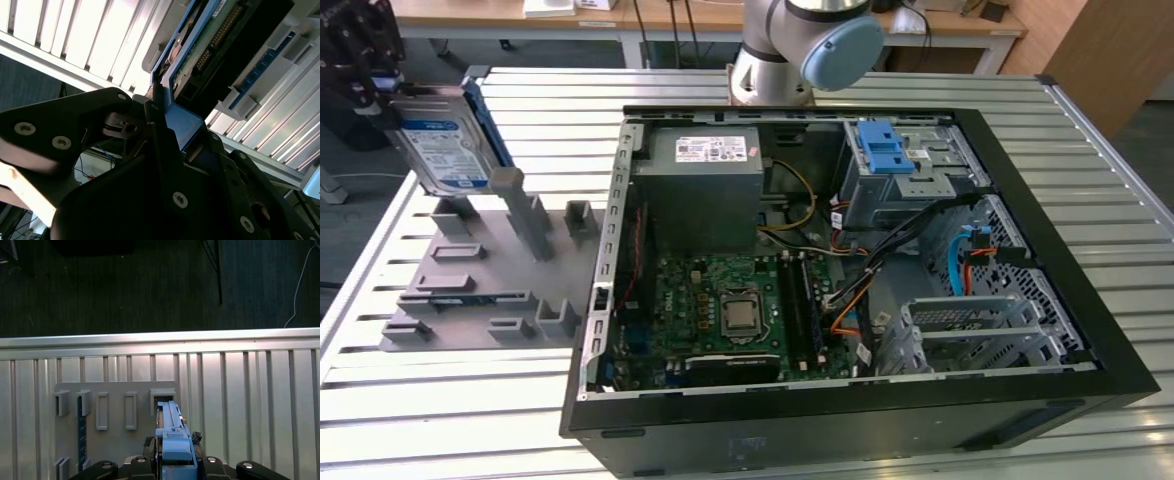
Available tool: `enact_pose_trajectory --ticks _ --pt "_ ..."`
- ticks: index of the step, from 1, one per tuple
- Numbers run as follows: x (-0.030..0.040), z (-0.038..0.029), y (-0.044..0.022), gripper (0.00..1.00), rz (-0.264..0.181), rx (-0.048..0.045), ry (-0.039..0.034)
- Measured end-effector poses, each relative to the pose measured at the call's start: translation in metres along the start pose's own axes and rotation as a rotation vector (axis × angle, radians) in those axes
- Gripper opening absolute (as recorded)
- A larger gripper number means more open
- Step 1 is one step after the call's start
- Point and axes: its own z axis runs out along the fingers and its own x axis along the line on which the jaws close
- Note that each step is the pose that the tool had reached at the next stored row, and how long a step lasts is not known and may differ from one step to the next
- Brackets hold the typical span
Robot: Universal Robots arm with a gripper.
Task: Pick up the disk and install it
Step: 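Pick up the disk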
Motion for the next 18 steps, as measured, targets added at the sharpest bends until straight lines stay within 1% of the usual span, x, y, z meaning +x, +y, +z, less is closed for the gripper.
enact_pose_trajectory --ticks 18 --pt "-0.0036 -0.0052 0.0003 0.37 0.0 0.0003 0.004"
